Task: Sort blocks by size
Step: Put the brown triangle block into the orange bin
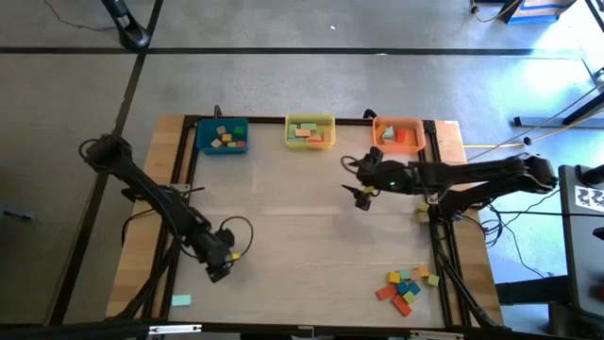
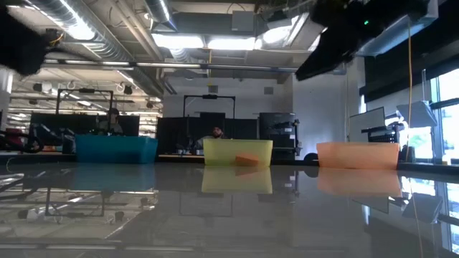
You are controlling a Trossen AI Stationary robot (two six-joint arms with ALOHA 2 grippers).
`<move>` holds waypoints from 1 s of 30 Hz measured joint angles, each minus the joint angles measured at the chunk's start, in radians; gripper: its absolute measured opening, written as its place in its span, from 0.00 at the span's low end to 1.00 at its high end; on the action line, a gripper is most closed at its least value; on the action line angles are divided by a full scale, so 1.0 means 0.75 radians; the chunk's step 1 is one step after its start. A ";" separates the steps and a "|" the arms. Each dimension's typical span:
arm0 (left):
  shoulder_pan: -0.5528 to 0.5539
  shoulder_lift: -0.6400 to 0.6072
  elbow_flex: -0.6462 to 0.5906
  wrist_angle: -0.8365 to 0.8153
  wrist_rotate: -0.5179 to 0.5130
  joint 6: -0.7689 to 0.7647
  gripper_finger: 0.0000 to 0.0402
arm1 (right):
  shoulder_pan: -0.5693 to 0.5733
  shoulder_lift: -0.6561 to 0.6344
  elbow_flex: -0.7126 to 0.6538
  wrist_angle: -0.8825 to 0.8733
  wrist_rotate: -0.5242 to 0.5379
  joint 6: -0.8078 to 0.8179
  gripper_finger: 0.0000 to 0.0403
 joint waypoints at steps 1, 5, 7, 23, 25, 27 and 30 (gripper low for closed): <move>0.016 -0.019 0.004 0.004 -0.045 0.037 0.29 | 0.000 -0.035 0.000 -0.019 0.000 0.000 0.83; 0.089 -0.081 0.021 0.008 -0.220 0.235 0.29 | 0.000 -0.149 0.000 -0.083 0.000 0.004 0.83; 0.132 -0.106 0.032 0.014 -0.312 0.350 0.29 | 0.000 -0.178 0.000 -0.086 -0.020 0.012 0.83; 0.452 -0.133 0.036 0.822 -0.725 1.379 0.31 | 0.001 0.018 0.000 0.155 -0.272 0.168 0.83; 0.473 -0.133 0.036 0.916 -0.725 1.447 0.31 | 0.001 0.075 0.000 0.250 -0.299 0.121 0.83; 0.491 -0.133 0.036 1.006 -0.734 1.494 0.31 | 0.002 0.140 0.000 0.396 -0.348 0.068 0.83; 0.520 -0.122 0.036 1.141 -0.756 1.539 0.31 | 0.014 0.232 -0.001 0.595 -0.445 -0.024 0.83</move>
